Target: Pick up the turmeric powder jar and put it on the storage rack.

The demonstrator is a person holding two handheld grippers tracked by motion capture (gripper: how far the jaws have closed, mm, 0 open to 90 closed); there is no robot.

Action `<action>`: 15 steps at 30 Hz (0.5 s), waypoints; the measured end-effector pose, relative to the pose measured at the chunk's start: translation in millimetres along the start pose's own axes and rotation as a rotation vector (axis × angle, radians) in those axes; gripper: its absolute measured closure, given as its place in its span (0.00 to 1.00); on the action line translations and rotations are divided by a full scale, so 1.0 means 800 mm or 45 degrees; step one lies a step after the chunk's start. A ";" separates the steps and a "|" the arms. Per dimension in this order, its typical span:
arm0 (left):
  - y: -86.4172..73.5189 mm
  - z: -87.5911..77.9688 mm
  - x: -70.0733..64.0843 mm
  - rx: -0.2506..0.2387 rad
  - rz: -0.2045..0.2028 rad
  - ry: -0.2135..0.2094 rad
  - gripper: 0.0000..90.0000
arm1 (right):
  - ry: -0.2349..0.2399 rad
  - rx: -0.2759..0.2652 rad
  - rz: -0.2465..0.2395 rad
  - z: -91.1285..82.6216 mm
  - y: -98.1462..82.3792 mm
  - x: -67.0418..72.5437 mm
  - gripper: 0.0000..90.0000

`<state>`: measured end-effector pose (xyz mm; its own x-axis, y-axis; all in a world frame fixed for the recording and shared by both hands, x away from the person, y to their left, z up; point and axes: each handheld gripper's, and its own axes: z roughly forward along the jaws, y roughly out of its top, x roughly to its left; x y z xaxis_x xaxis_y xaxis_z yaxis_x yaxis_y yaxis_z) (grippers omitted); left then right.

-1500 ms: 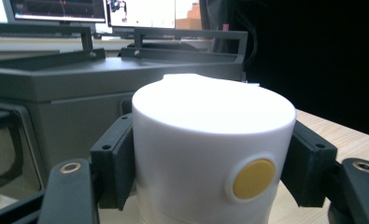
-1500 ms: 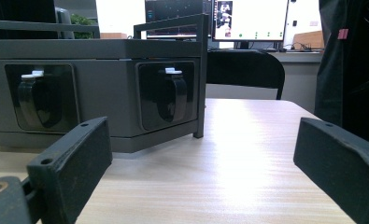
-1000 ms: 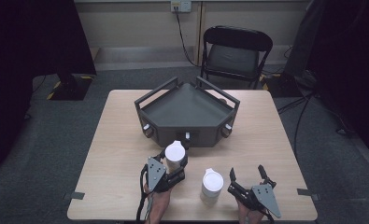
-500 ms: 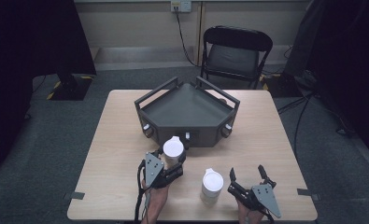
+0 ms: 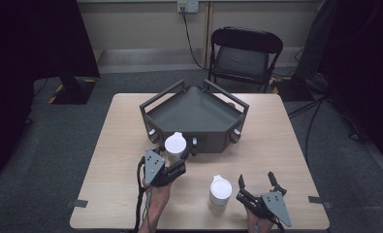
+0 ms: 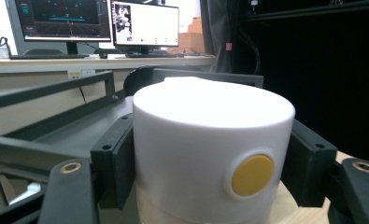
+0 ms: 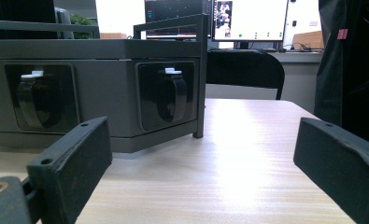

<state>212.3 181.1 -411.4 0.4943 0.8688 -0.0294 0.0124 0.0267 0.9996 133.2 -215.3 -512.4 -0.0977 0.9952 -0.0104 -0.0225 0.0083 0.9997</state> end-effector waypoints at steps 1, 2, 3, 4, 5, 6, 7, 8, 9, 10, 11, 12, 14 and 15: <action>0.002 0.001 0.001 0.001 0.005 0.001 0.34 | 0.000 0.000 0.000 0.000 0.000 0.000 0.04; 0.004 0.002 0.001 -0.001 0.009 0.002 0.34 | 0.000 0.000 0.000 0.000 0.000 0.000 0.04; 0.009 0.004 0.002 0.001 0.013 0.001 0.34 | 0.000 0.000 0.000 0.000 0.000 0.000 0.04; 0.009 0.004 0.002 0.001 0.013 0.001 0.34 | 0.000 0.000 0.000 0.000 0.000 0.000 0.04; 0.011 0.006 0.003 0.002 0.018 0.001 0.34 | 0.000 0.000 0.000 0.000 0.000 0.000 0.04; 0.013 0.007 0.003 0.003 0.021 0.000 0.34 | 0.000 0.000 0.000 0.000 0.000 0.000 0.04; 0.015 0.008 0.003 0.005 0.023 0.003 0.34 | 0.000 0.000 0.000 0.000 0.000 0.000 0.04; 0.016 0.010 0.004 0.006 0.022 0.001 0.34 | 0.000 0.000 0.000 0.000 0.000 0.000 0.04; 0.018 0.011 0.004 0.006 0.015 0.000 0.34 | 0.001 0.000 0.000 0.000 0.000 0.000 0.04; 0.019 0.013 0.005 0.005 0.011 0.000 0.34 | 0.001 0.000 0.000 0.000 0.000 0.000 0.04; 0.021 0.014 0.005 0.004 0.009 0.001 0.34 | 0.001 0.001 0.001 0.000 0.000 0.000 0.04; 0.022 0.015 0.006 0.005 0.008 0.003 0.34 | 0.000 0.001 0.001 0.000 0.000 0.000 0.04; 0.026 0.018 0.008 0.009 0.007 0.003 0.34 | 0.000 0.000 0.001 0.000 0.000 0.000 0.04; 0.027 0.020 0.009 0.009 0.005 0.005 0.34 | 0.000 0.000 0.001 0.000 0.000 0.000 0.04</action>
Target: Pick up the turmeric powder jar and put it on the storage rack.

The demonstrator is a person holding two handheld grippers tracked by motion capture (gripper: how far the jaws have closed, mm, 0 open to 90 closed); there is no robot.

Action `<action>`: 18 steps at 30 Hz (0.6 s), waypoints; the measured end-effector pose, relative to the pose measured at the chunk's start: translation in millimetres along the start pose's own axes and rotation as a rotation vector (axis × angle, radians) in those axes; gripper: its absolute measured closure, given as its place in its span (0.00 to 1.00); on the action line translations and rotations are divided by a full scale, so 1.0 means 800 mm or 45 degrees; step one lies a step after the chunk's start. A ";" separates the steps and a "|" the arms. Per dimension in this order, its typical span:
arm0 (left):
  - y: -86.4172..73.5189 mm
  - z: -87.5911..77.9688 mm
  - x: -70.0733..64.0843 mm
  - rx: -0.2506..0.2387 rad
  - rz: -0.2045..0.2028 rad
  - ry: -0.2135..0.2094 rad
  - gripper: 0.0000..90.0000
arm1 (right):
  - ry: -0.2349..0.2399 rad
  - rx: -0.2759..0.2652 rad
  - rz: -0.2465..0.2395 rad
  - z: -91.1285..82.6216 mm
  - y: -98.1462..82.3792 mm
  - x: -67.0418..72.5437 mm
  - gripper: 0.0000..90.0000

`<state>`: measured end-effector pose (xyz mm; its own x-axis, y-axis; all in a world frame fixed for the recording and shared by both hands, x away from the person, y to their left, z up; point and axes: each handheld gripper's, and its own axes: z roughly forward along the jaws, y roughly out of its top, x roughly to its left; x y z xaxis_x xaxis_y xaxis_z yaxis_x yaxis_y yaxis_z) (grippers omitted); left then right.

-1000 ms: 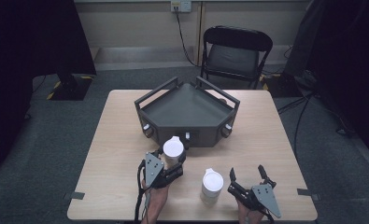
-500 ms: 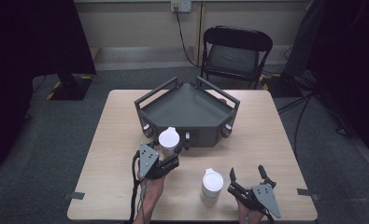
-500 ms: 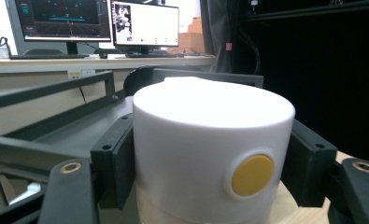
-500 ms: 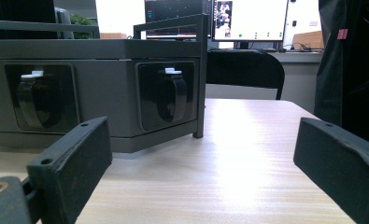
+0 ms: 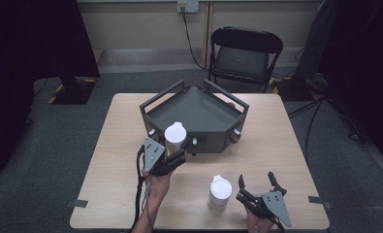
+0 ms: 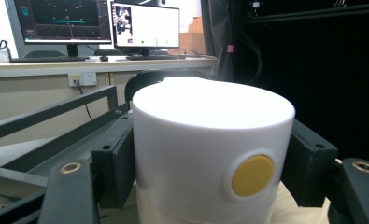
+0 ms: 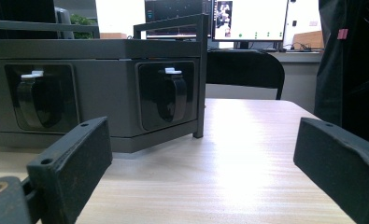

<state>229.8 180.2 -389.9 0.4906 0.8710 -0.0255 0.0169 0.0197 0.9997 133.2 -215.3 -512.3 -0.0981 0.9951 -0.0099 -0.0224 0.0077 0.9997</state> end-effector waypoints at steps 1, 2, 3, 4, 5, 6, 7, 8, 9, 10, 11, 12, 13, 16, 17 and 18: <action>0.002 0.001 0.001 0.003 -0.002 0.002 0.34 | 0.000 0.000 0.000 0.000 0.000 0.000 0.04; 0.004 0.002 0.003 0.003 -0.008 0.004 0.34 | 0.000 0.000 0.000 0.000 0.000 0.000 0.04; 0.006 0.003 0.004 0.003 -0.016 0.006 0.34 | 0.001 0.000 0.000 0.000 0.000 0.000 0.04; 0.007 0.005 0.006 0.003 -0.024 0.006 0.34 | 0.001 0.000 0.000 0.000 0.000 0.000 0.04; 0.011 0.007 0.006 0.008 -0.023 0.011 0.34 | 0.001 0.001 0.000 0.000 0.000 0.000 0.04; 0.013 0.009 0.006 0.007 -0.015 0.018 0.34 | 0.001 0.000 0.000 0.000 0.000 0.000 0.04; 0.016 0.011 0.005 0.005 -0.008 0.025 0.34 | 0.001 0.000 0.000 0.000 0.000 0.000 0.04; 0.019 0.013 0.005 0.004 -0.010 0.029 0.34 | 0.001 0.000 0.000 0.000 0.000 0.000 0.04; 0.021 0.015 0.006 -0.001 -0.008 0.025 0.34 | 0.001 0.001 0.001 0.000 0.000 0.000 0.04; 0.024 0.017 0.007 -0.001 -0.010 0.025 0.34 | -0.002 0.002 0.002 0.000 0.000 0.000 0.04; 0.025 0.018 0.008 -0.005 -0.006 0.025 0.34 | -0.003 0.003 0.003 0.000 0.001 0.000 0.04; 0.027 0.020 0.008 -0.008 -0.005 0.029 0.34 | -0.003 0.003 0.004 0.000 0.001 0.000 0.04; 0.029 0.021 0.007 -0.009 -0.007 0.038 0.34 | -0.003 0.003 0.003 0.000 0.001 0.000 0.04; 0.034 0.027 0.007 -0.016 -0.011 0.051 0.34 | -0.001 0.003 0.003 0.000 0.001 0.000 0.04; 0.037 0.029 0.008 -0.012 -0.011 0.052 0.34 | -0.001 0.003 0.003 0.000 0.000 0.000 0.04; 0.040 0.031 0.008 -0.010 -0.011 0.059 0.34 | -0.001 0.002 0.003 0.000 0.000 0.000 0.04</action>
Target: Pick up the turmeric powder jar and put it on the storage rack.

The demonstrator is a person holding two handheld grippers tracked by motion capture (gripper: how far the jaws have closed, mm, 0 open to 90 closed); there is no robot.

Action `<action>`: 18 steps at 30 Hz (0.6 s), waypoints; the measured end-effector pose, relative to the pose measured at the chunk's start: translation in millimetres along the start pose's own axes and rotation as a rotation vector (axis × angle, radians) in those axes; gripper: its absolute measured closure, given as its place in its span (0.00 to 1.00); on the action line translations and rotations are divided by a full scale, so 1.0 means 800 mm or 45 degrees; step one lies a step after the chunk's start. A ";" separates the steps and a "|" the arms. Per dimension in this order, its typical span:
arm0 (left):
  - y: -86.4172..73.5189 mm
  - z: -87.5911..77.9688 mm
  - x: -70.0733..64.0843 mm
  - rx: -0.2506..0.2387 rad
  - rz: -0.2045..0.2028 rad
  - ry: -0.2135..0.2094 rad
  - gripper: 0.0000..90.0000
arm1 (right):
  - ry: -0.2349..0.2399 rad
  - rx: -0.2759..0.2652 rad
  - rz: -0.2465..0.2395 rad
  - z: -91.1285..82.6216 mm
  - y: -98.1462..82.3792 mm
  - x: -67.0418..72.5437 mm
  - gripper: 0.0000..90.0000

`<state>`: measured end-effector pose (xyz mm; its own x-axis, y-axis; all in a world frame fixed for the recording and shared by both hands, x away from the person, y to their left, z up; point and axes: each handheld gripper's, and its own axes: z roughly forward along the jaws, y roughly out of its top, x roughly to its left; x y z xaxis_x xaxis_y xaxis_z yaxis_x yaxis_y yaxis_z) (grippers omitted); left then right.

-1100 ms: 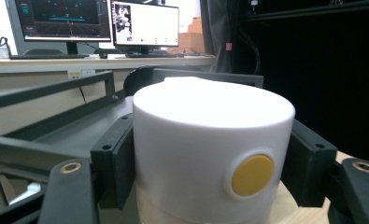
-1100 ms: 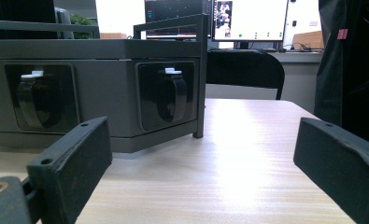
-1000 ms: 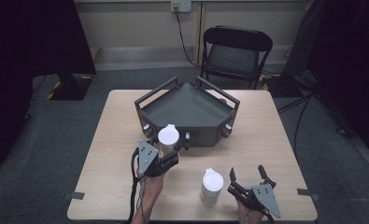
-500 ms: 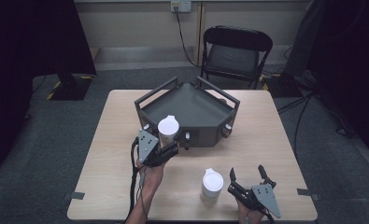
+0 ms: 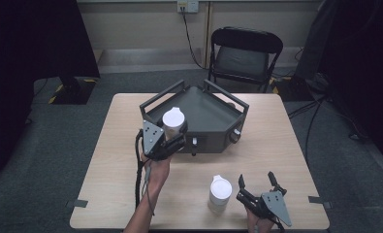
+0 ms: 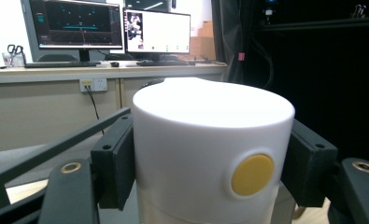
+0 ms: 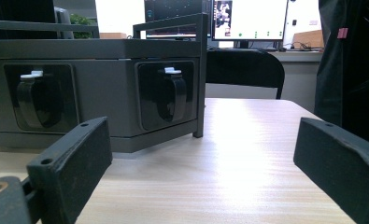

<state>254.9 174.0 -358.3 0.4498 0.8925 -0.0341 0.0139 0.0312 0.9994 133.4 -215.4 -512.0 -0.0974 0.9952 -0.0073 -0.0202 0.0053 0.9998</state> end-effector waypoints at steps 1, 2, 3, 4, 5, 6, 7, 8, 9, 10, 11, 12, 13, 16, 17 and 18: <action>0.001 0.002 -0.001 -0.005 0.002 0.006 0.34 | -0.001 -0.001 0.000 0.000 0.000 0.000 0.04; 0.003 0.004 -0.001 -0.009 0.002 0.008 0.34 | -0.001 0.000 0.000 0.000 0.000 0.000 0.04; 0.005 0.006 -0.001 -0.011 -0.004 0.009 0.34 | -0.002 0.000 0.000 0.000 0.000 0.000 0.04; 0.007 0.009 0.000 -0.012 -0.007 0.011 0.34 | -0.003 -0.001 -0.001 0.000 0.000 0.000 0.04; 0.009 0.012 -0.001 -0.013 -0.004 0.016 0.34 | -0.003 -0.001 -0.001 0.000 0.000 0.001 0.04; 0.011 0.015 -0.001 -0.011 0.003 0.024 0.34 | -0.003 -0.002 -0.002 0.000 0.000 0.001 0.04; 0.013 0.018 -0.001 -0.013 0.004 0.030 0.34 | -0.003 -0.002 -0.002 0.000 0.000 0.001 0.04; 0.014 0.021 0.000 -0.017 0.001 0.035 0.34 | -0.003 -0.001 -0.002 0.000 0.000 0.001 0.04; 0.016 0.024 0.000 -0.013 -0.002 0.037 0.34 | -0.003 -0.001 -0.002 0.000 0.000 0.001 0.04; 0.017 0.027 0.001 -0.012 -0.002 0.041 0.34 | -0.003 -0.001 -0.002 0.000 0.000 0.001 0.04; 0.018 0.030 0.002 -0.010 0.006 0.047 0.34 | -0.003 -0.001 -0.002 0.000 0.000 0.001 0.04; 0.018 0.034 0.002 -0.009 0.007 0.058 0.34 | -0.003 -0.001 -0.002 0.000 0.000 0.001 0.04; 0.020 0.038 0.002 -0.003 0.007 0.067 0.34 | -0.003 -0.001 -0.002 0.000 0.000 0.001 0.04; 0.021 0.049 0.006 0.005 -0.007 0.077 0.34 | -0.005 -0.001 -0.001 0.000 0.000 0.001 0.04; 0.021 0.053 0.007 0.007 -0.009 0.078 0.34 | -0.005 -0.001 -0.001 0.000 0.000 0.001 0.04; 0.019 0.056 0.007 0.004 -0.012 0.082 0.34 | -0.005 -0.001 -0.001 0.000 0.000 0.001 0.04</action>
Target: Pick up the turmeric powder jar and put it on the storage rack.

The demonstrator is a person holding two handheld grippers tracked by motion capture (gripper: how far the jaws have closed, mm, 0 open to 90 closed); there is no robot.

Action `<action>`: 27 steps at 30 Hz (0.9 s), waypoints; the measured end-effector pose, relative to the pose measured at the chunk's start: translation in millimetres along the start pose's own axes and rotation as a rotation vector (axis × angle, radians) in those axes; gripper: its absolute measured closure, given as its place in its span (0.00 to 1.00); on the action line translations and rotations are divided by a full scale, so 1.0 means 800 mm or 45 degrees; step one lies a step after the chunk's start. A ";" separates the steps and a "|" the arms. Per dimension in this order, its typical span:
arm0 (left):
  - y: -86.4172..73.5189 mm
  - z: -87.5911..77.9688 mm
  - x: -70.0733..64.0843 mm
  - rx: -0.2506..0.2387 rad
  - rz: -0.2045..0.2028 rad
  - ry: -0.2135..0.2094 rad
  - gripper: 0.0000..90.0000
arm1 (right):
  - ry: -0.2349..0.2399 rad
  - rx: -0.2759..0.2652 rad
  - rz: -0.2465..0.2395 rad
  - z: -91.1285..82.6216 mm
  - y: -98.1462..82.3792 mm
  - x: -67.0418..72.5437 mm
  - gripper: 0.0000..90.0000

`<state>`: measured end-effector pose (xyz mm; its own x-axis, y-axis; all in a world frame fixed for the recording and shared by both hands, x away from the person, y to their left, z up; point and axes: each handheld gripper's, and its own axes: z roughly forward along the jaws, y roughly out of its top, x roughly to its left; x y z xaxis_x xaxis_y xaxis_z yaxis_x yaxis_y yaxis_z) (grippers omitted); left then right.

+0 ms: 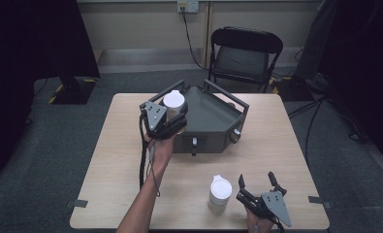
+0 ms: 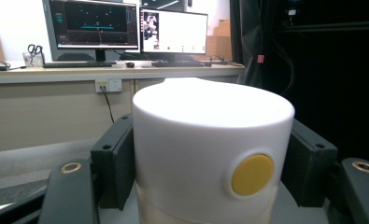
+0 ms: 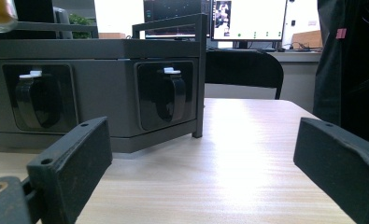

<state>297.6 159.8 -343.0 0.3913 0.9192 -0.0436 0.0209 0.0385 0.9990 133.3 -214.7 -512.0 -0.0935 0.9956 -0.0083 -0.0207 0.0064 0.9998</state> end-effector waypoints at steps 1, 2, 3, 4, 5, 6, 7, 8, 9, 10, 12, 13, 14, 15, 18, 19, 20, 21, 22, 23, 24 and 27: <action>-0.001 0.004 0.000 -0.003 -0.003 0.005 0.34 | 0.000 0.000 0.000 0.000 0.000 0.000 0.04; -0.001 0.007 0.000 0.001 0.003 0.010 0.34 | 0.000 0.000 0.001 0.000 0.000 0.000 0.04; -0.001 0.010 -0.001 0.004 0.007 0.018 0.34 | 0.000 0.000 0.001 0.000 0.000 0.000 0.04; -0.002 0.014 -0.003 0.003 0.005 0.031 0.34 | 0.000 0.000 0.000 0.000 0.000 0.000 0.04; -0.002 0.017 -0.003 0.003 0.000 0.035 0.34 | 0.000 0.000 0.000 0.000 0.000 0.000 0.04; -0.002 0.021 -0.002 0.003 -0.009 0.040 0.34 | 0.000 0.000 0.000 0.000 0.000 0.000 0.04; -0.001 0.024 -0.003 0.007 -0.029 0.051 0.34 | 0.001 0.001 0.001 0.000 0.000 0.000 0.04; -0.001 0.026 -0.003 0.007 -0.038 0.057 0.34 | 0.001 0.000 0.001 0.000 0.000 0.000 0.04; 0.000 0.030 -0.003 0.006 -0.039 0.057 0.34 | 0.002 0.000 0.000 0.000 0.000 0.000 0.04; -0.001 0.031 -0.004 0.004 -0.035 0.062 0.34 | 0.001 0.001 0.001 0.000 0.000 0.000 0.04; 0.000 0.036 -0.006 0.013 -0.008 0.071 0.34 | 0.001 0.001 0.001 0.000 0.000 0.000 0.04; 0.000 0.039 -0.006 0.020 -0.009 0.075 0.34 | 0.001 0.001 0.001 0.000 0.000 0.000 0.04; 0.000 0.040 -0.005 0.027 -0.017 0.076 0.34 | 0.001 0.000 0.000 0.000 0.000 0.000 0.04; -0.001 0.041 -0.004 0.034 -0.027 0.077 0.34 | 0.001 0.001 0.001 0.000 0.000 0.000 0.04; -0.004 0.045 -0.004 0.054 -0.043 0.076 0.34 | -0.001 0.001 0.001 0.000 0.000 0.000 0.04; -0.006 0.046 -0.003 0.057 -0.046 0.072 0.34 | -0.001 0.001 0.001 0.000 0.000 0.000 0.04; -0.006 0.048 -0.003 0.063 -0.043 0.071 0.34 | -0.001 0.000 0.000 0.000 0.000 0.000 0.04; -0.006 0.048 -0.004 0.068 -0.039 0.074 0.34 | -0.001 0.000 0.000 0.000 0.000 0.000 0.04; -0.007 0.049 -0.004 0.070 -0.044 0.074 0.34 | -0.001 0.000 0.001 0.000 0.000 0.000 0.04; -0.007 0.049 -0.003 0.073 -0.046 0.072 0.34 | -0.001 0.000 0.001 0.000 0.000 0.000 0.04; -0.007 0.050 -0.003 0.075 -0.043 0.071 0.34 | -0.002 0.000 0.000 0.000 0.000 0.000 0.04; -0.007 0.051 -0.003 0.082 -0.050 0.074 0.34 | -0.003 -0.001 0.000 0.000 0.000 0.000 0.04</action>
<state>334.2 141.7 -348.9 0.3351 0.9387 -0.0804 0.0948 0.0513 0.9942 133.3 -214.3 -512.2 -0.0913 0.9958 -0.0085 -0.0216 0.0066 0.9997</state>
